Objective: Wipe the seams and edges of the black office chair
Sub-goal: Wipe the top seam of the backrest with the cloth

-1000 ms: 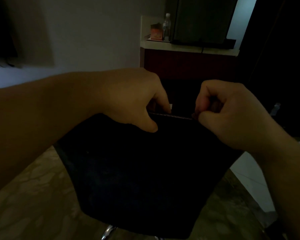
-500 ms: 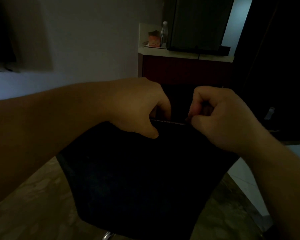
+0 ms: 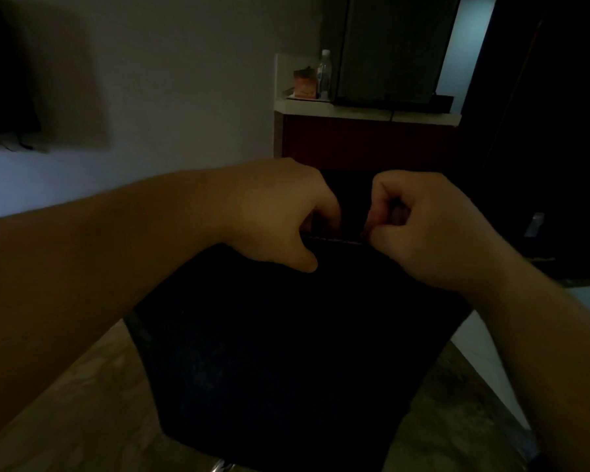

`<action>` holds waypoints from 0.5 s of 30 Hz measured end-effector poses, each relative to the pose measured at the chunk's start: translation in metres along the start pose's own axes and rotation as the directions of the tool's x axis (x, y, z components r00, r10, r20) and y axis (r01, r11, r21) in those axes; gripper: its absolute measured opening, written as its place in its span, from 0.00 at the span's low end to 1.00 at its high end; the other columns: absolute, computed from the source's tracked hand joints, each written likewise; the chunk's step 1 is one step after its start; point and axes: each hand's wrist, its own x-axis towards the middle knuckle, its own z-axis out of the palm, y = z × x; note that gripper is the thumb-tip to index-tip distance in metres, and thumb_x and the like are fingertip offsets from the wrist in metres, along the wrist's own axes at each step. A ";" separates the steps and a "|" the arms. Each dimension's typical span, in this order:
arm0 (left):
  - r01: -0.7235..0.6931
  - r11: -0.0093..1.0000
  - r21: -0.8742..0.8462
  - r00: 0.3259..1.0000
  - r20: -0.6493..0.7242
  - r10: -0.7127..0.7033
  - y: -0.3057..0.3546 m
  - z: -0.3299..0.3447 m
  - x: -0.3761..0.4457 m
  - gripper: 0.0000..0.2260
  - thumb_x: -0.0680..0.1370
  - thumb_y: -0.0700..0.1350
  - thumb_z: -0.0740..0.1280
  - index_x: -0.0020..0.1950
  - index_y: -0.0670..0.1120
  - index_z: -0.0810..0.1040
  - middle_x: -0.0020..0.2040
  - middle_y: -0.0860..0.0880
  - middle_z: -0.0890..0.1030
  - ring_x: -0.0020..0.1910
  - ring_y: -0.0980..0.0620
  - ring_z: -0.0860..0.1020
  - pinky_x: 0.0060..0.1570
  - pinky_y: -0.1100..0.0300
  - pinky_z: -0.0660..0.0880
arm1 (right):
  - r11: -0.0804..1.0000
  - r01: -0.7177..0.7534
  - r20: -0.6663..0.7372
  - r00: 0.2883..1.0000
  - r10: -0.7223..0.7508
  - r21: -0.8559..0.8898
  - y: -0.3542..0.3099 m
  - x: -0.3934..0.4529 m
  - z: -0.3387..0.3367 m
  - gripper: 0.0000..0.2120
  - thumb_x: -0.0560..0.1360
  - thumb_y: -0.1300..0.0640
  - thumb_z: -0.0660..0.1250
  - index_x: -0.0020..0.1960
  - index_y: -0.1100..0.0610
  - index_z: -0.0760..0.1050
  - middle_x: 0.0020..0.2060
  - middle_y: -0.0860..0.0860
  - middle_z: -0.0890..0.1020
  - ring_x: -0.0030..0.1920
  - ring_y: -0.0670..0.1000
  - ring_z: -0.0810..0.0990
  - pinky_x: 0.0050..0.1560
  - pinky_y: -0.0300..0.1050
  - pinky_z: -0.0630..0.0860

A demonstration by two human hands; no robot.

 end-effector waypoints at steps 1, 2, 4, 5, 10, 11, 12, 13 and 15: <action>0.004 1.000 0.002 1.000 0.002 -0.004 0.000 0.000 0.000 0.20 0.73 0.57 0.74 0.63 0.58 0.80 0.47 0.58 0.82 0.45 0.67 0.77 0.41 0.66 0.76 | 1.000 -0.004 -0.023 1.000 0.003 -0.025 0.000 0.000 0.002 0.10 0.68 0.66 0.70 0.35 0.55 0.73 0.29 0.53 0.78 0.26 0.45 0.74 0.26 0.33 0.70; 0.009 1.000 0.007 1.000 0.006 -0.009 0.000 -0.001 0.000 0.20 0.72 0.58 0.74 0.63 0.58 0.80 0.47 0.58 0.81 0.44 0.66 0.77 0.40 0.68 0.75 | 1.000 0.001 -0.010 1.000 -0.001 -0.020 0.000 0.000 0.002 0.09 0.68 0.66 0.70 0.35 0.55 0.73 0.28 0.53 0.77 0.26 0.45 0.73 0.26 0.34 0.70; 0.015 1.000 0.003 1.000 0.010 -0.015 0.001 0.000 0.000 0.21 0.72 0.58 0.74 0.64 0.59 0.80 0.45 0.61 0.80 0.43 0.71 0.76 0.37 0.72 0.73 | 0.999 0.016 0.064 0.998 -0.019 0.047 0.000 -0.003 -0.001 0.10 0.68 0.69 0.69 0.34 0.58 0.72 0.25 0.52 0.75 0.24 0.46 0.72 0.26 0.36 0.69; 0.012 1.000 0.002 1.000 0.004 -0.012 0.001 0.001 -0.001 0.21 0.72 0.58 0.74 0.64 0.60 0.79 0.44 0.62 0.78 0.43 0.74 0.74 0.36 0.74 0.72 | 0.996 0.009 0.091 0.996 -0.017 0.084 0.000 -0.004 -0.004 0.10 0.68 0.70 0.69 0.34 0.58 0.72 0.25 0.52 0.74 0.24 0.46 0.72 0.26 0.36 0.69; 0.002 1.000 -0.019 1.000 -0.025 -0.003 0.000 0.003 0.000 0.19 0.72 0.57 0.74 0.63 0.59 0.81 0.46 0.61 0.80 0.48 0.73 0.73 0.42 0.70 0.74 | 0.998 -0.031 -0.004 0.999 0.032 0.053 0.005 -0.003 0.000 0.08 0.69 0.68 0.70 0.37 0.58 0.74 0.24 0.50 0.75 0.23 0.44 0.71 0.24 0.34 0.67; 0.006 1.000 -0.026 1.000 -0.006 -0.007 -0.001 0.002 0.001 0.20 0.72 0.58 0.75 0.63 0.58 0.80 0.47 0.61 0.81 0.47 0.73 0.74 0.42 0.70 0.75 | 0.997 -0.024 0.016 1.000 0.023 0.074 0.005 -0.004 -0.001 0.09 0.69 0.68 0.70 0.36 0.57 0.73 0.24 0.51 0.74 0.23 0.45 0.71 0.24 0.36 0.68; 0.012 1.000 -0.028 1.000 0.017 -0.011 -0.002 0.000 0.001 0.21 0.72 0.58 0.75 0.64 0.59 0.79 0.49 0.61 0.80 0.46 0.74 0.74 0.41 0.71 0.75 | 0.993 -0.015 0.049 0.999 0.009 0.119 0.004 -0.005 -0.004 0.11 0.69 0.69 0.70 0.34 0.57 0.72 0.25 0.54 0.75 0.23 0.49 0.71 0.24 0.41 0.68; 0.014 0.999 -0.030 0.999 0.040 -0.013 -0.003 -0.002 0.001 0.23 0.72 0.59 0.75 0.66 0.59 0.78 0.51 0.61 0.80 0.46 0.75 0.73 0.41 0.72 0.74 | 0.985 -0.014 0.080 0.997 0.000 0.173 0.003 -0.005 -0.006 0.12 0.69 0.68 0.70 0.33 0.57 0.72 0.27 0.58 0.76 0.24 0.56 0.71 0.25 0.47 0.68; 0.015 0.999 -0.046 0.997 0.074 -0.012 -0.006 -0.007 -0.001 0.26 0.72 0.58 0.76 0.69 0.58 0.76 0.56 0.61 0.80 0.47 0.77 0.72 0.43 0.74 0.74 | 0.977 -0.029 0.085 0.996 0.011 0.212 0.004 -0.003 -0.007 0.13 0.68 0.67 0.71 0.32 0.55 0.72 0.27 0.61 0.76 0.25 0.61 0.71 0.26 0.51 0.69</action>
